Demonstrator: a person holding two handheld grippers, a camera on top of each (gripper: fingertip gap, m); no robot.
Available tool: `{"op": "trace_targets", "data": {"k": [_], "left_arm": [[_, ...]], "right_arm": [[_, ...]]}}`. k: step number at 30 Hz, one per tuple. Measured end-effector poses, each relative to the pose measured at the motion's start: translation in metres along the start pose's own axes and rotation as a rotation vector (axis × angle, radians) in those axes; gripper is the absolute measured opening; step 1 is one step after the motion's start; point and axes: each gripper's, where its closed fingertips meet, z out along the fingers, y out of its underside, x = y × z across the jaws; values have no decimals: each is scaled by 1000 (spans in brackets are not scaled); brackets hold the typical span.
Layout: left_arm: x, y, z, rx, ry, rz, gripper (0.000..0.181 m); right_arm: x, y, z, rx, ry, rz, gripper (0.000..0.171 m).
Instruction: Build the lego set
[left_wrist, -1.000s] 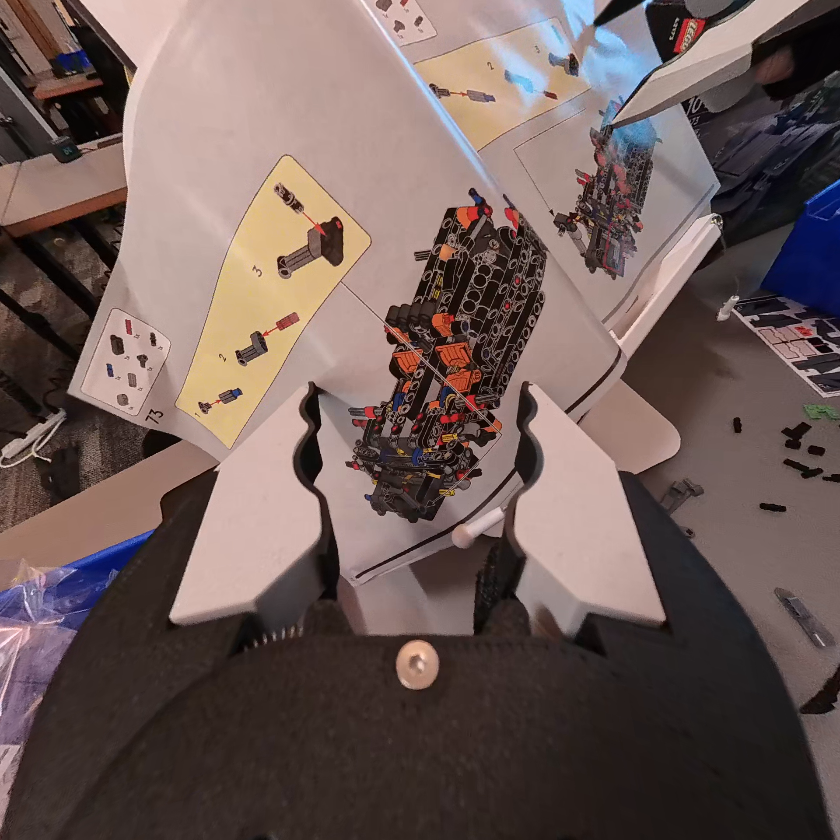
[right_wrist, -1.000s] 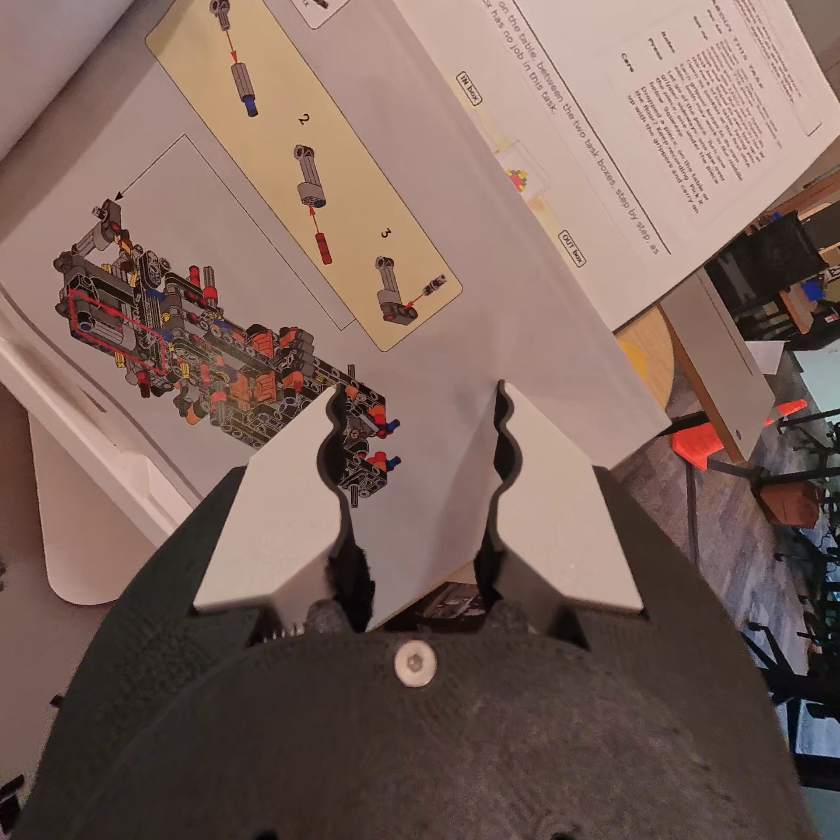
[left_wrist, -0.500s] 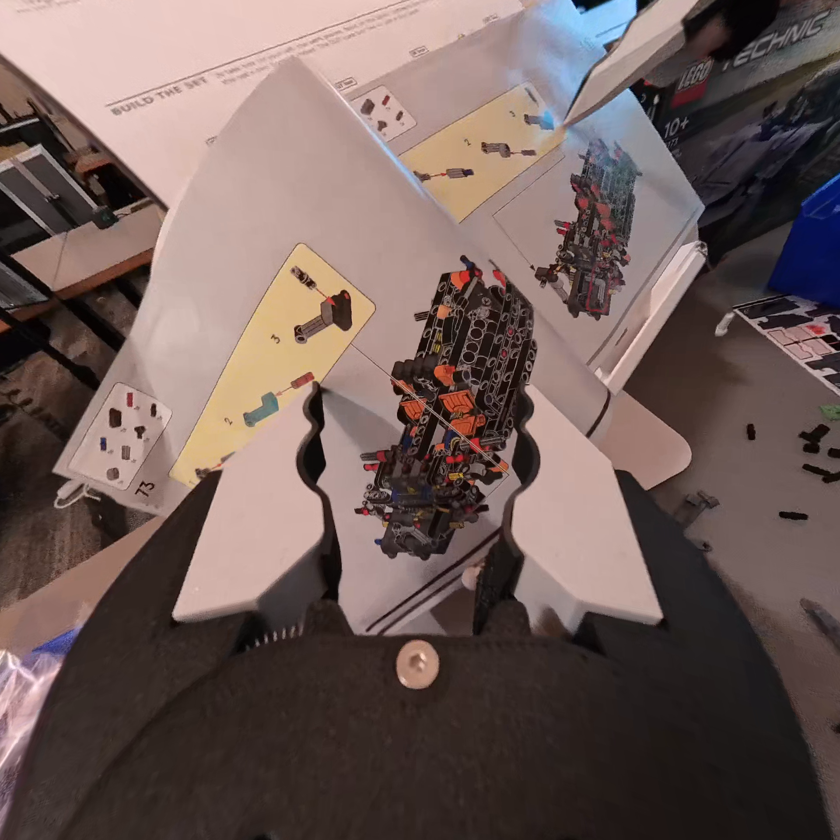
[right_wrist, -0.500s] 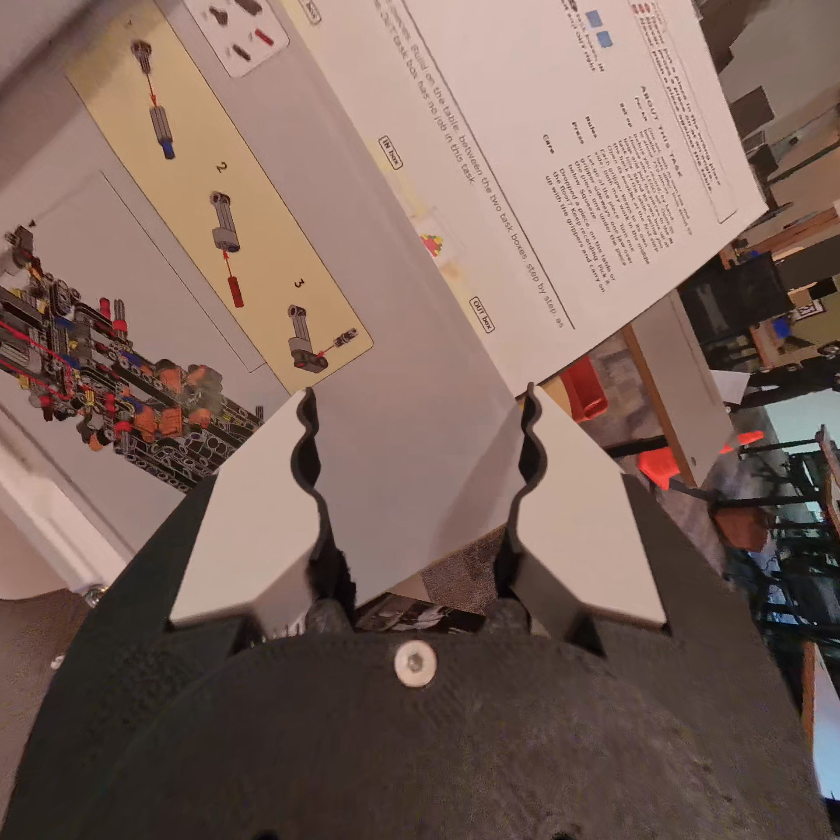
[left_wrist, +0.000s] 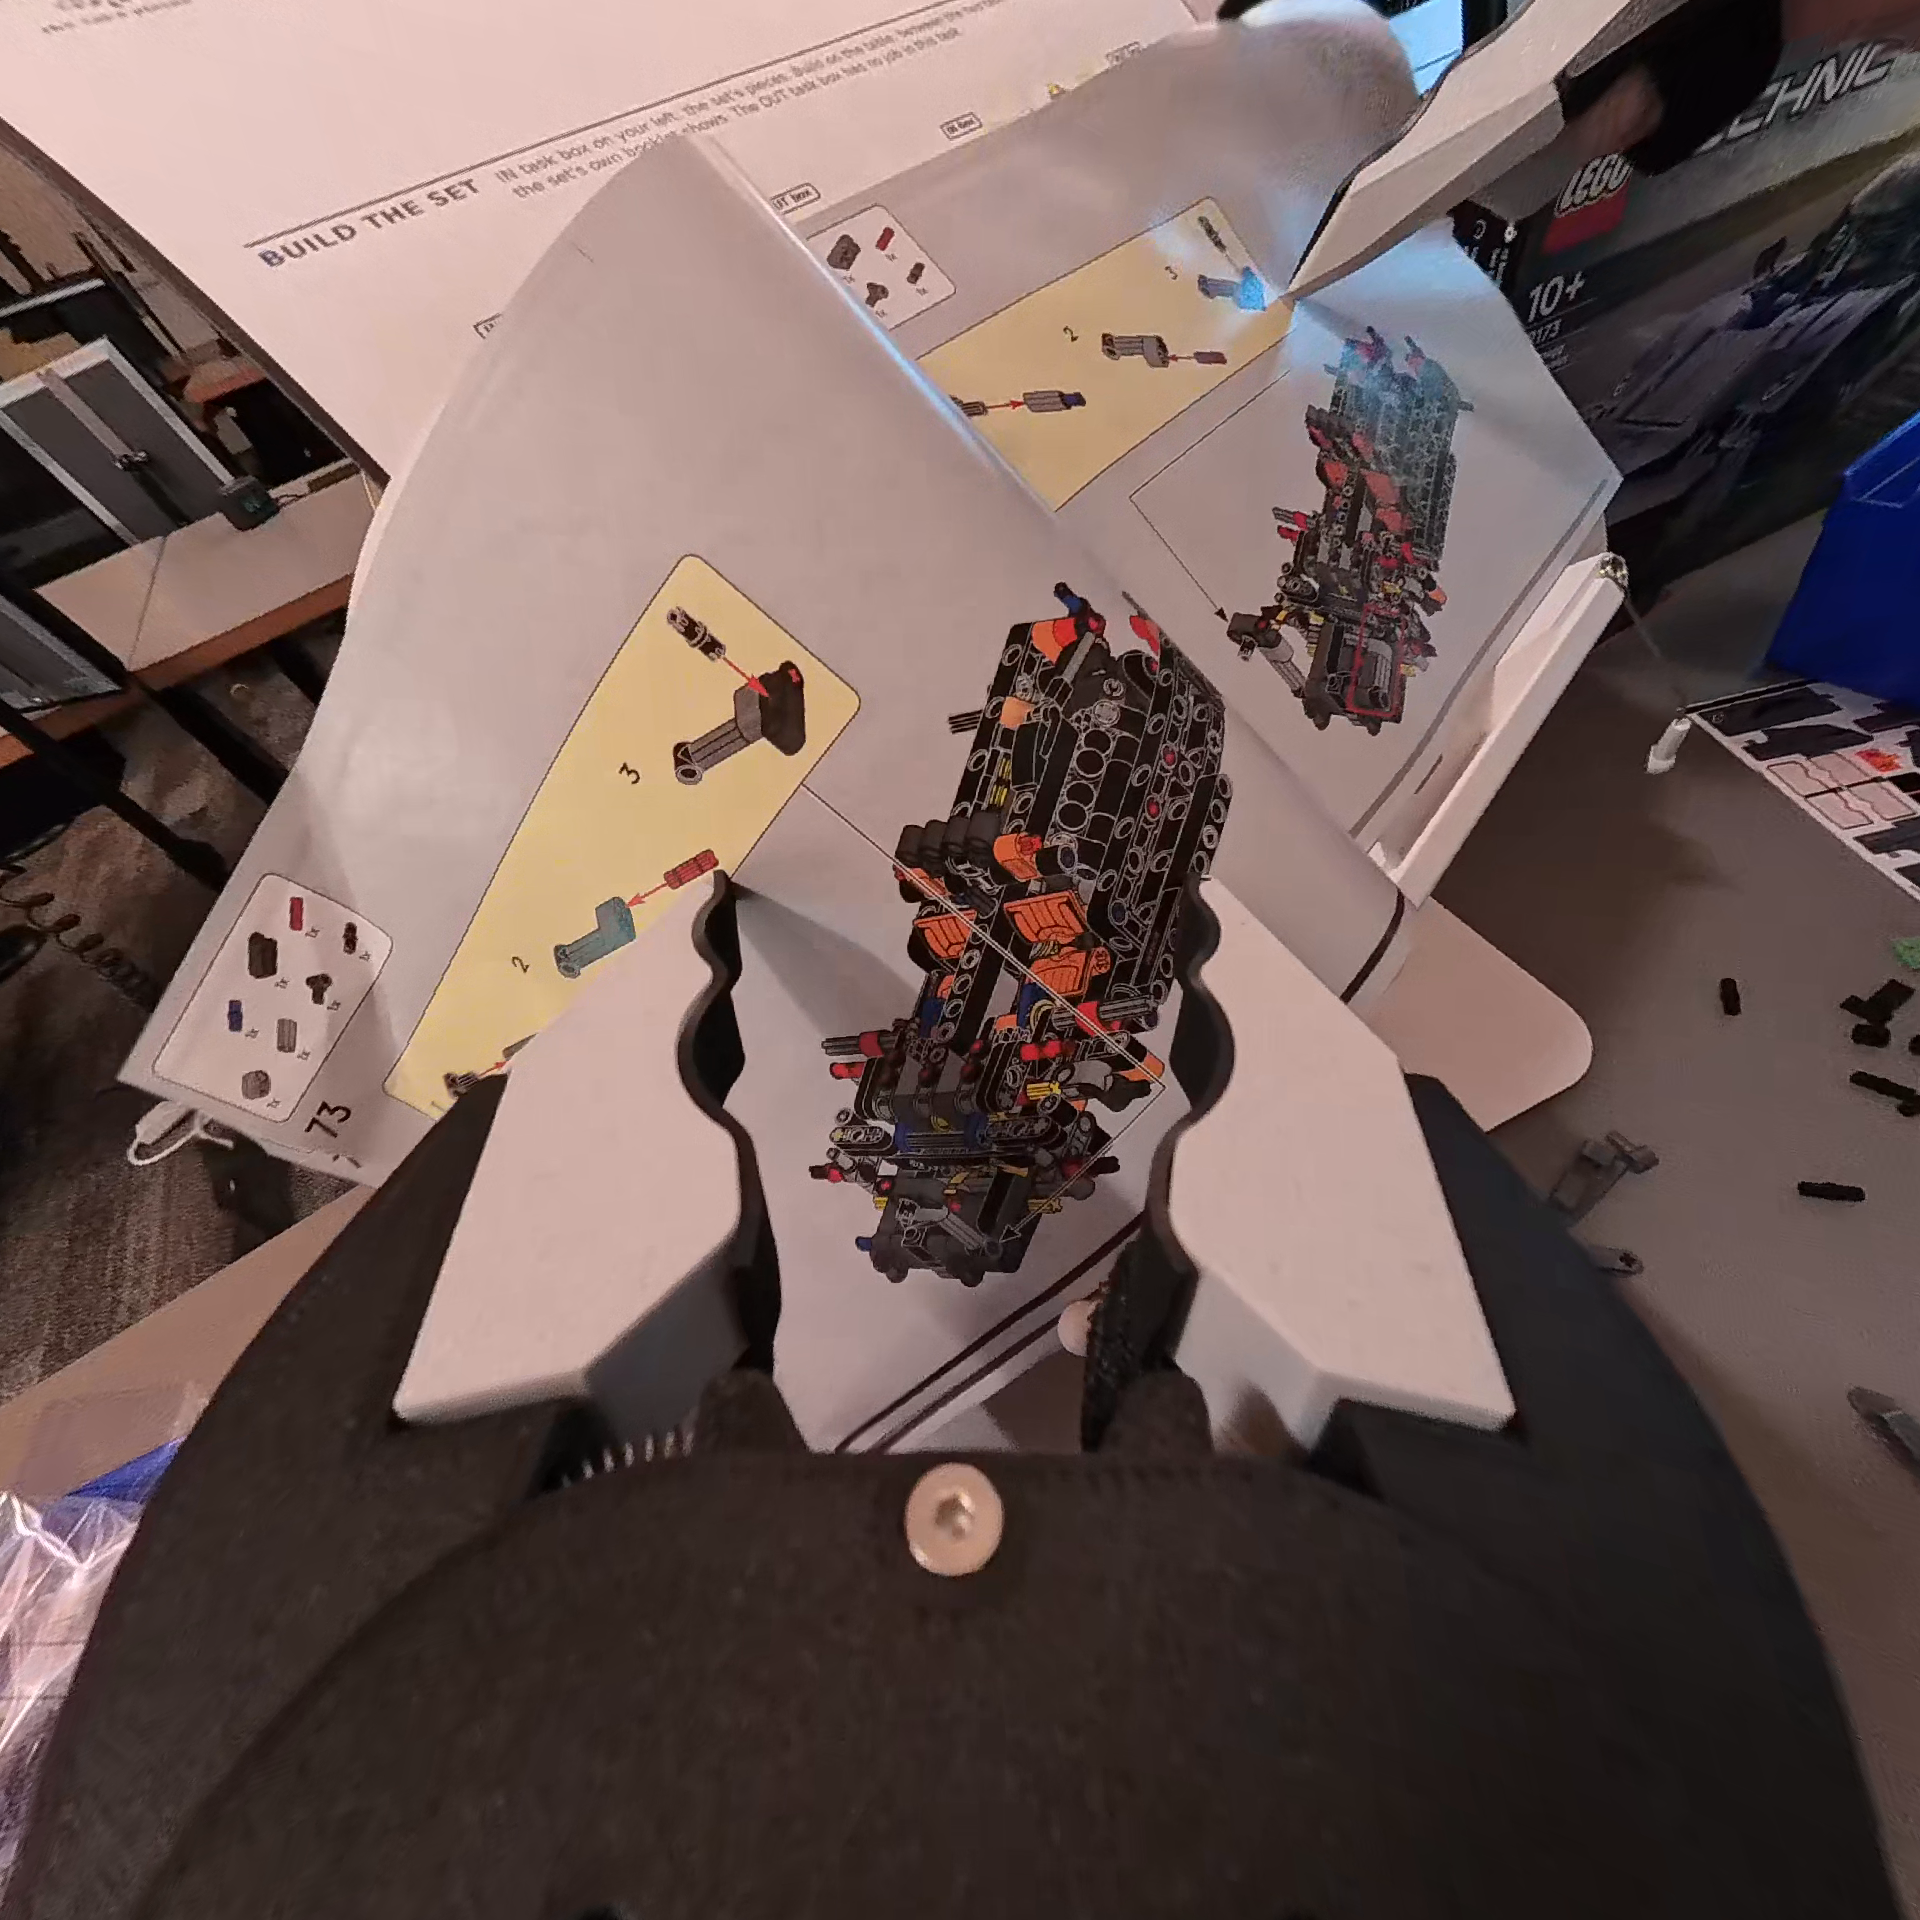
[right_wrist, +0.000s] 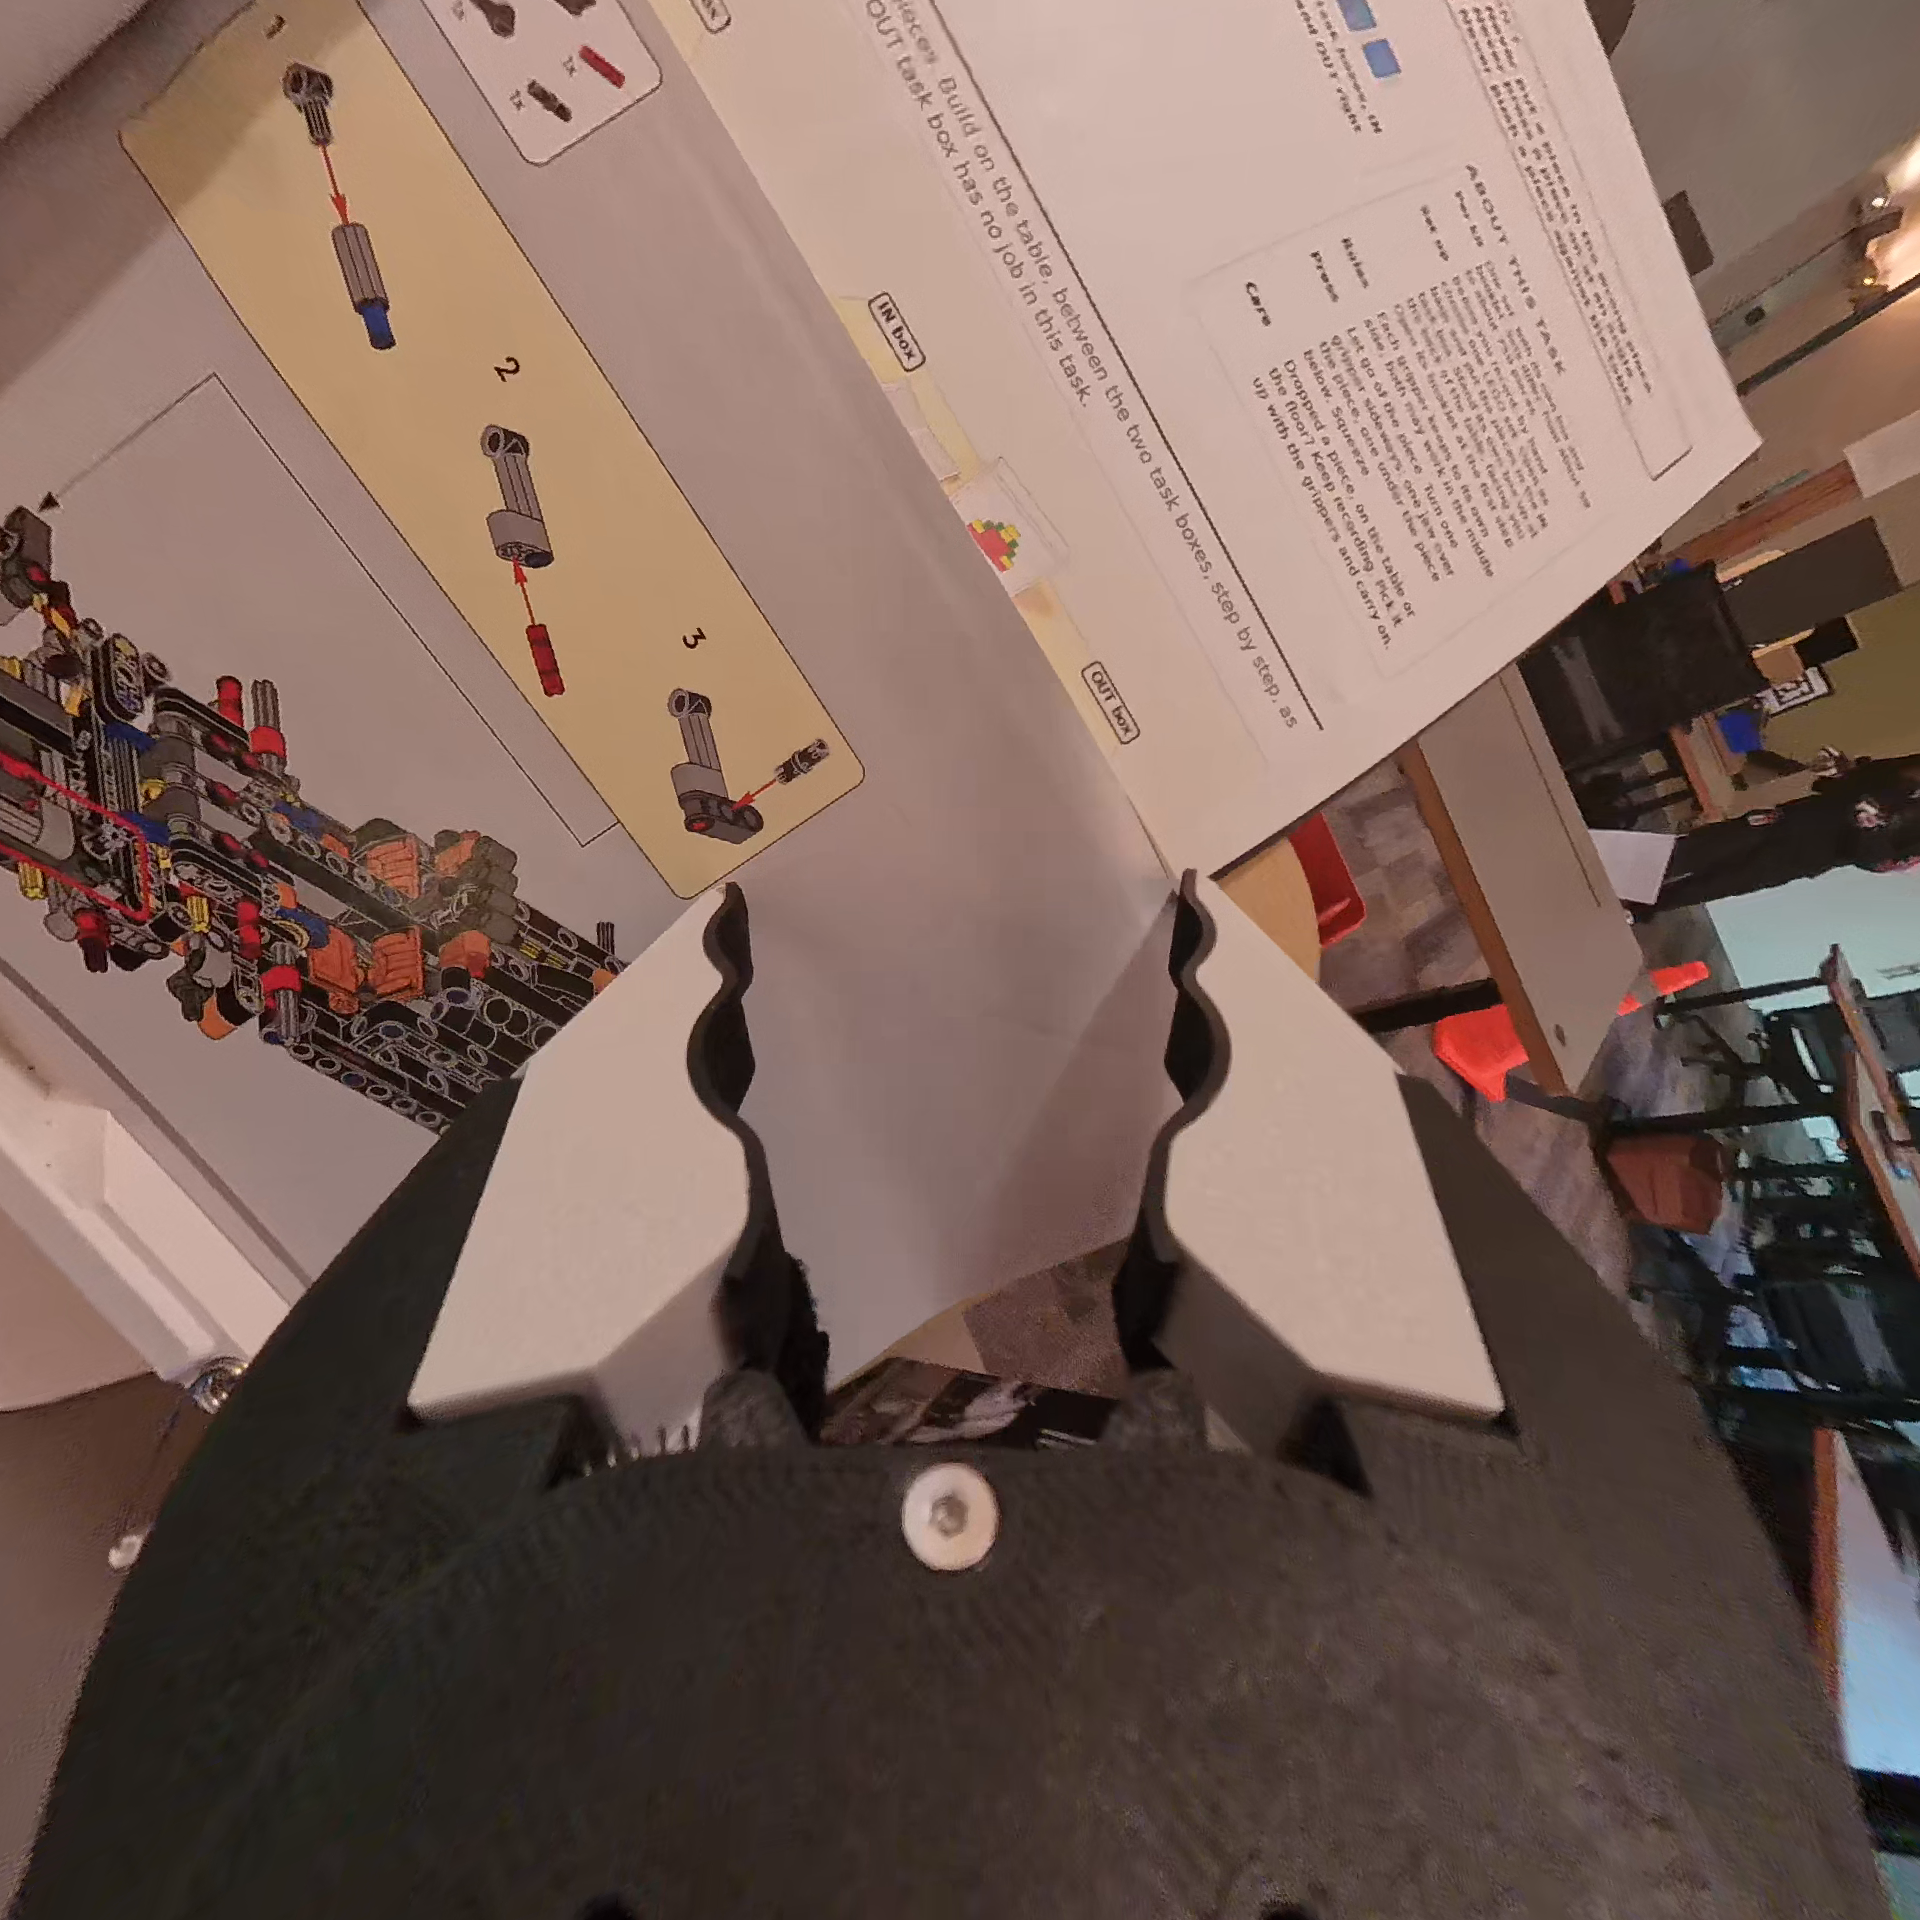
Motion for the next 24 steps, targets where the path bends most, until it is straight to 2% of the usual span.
{"op": "trace_targets", "data": {"k": [4, 6, 9, 13, 15, 16, 18, 20, 24], "left_arm": [[0, 0, 0, 0, -3, 2, 83], [0, 0, 1, -1, -2, -1, 82], [0, 0, 1, -6, -3, 4, 83], [1, 0, 0, -4, -1, 2, 83], [1, 0, 0, -4, -3, 2, 83], [1, 0, 0, -5, -3, 2, 83], [1, 0, 0, -6, -1, -3, 82], [1, -4, -2, 6, -6, -7, 83], [2, -25, -10, 68, -27, 6, 81]], "right_arm": [[-2, 2, -1, 51, -2, 32, 73], [-6, 3, -2, 50, -13, 31, 60], [-5, 3, -5, 45, 25, 5, 59], [-7, 2, -13, 52, 50, -27, 45], [-11, -1, -20, 64, 73, -61, 39], [-14, -4, -24, 74, 83, -83, 29], [-19, -6, -31, 76, 101, -112, 27], [-29, -13, -42, 102, 125, -160, 12], [-49, -29, -65, 103, 251, -299, 6]]}}
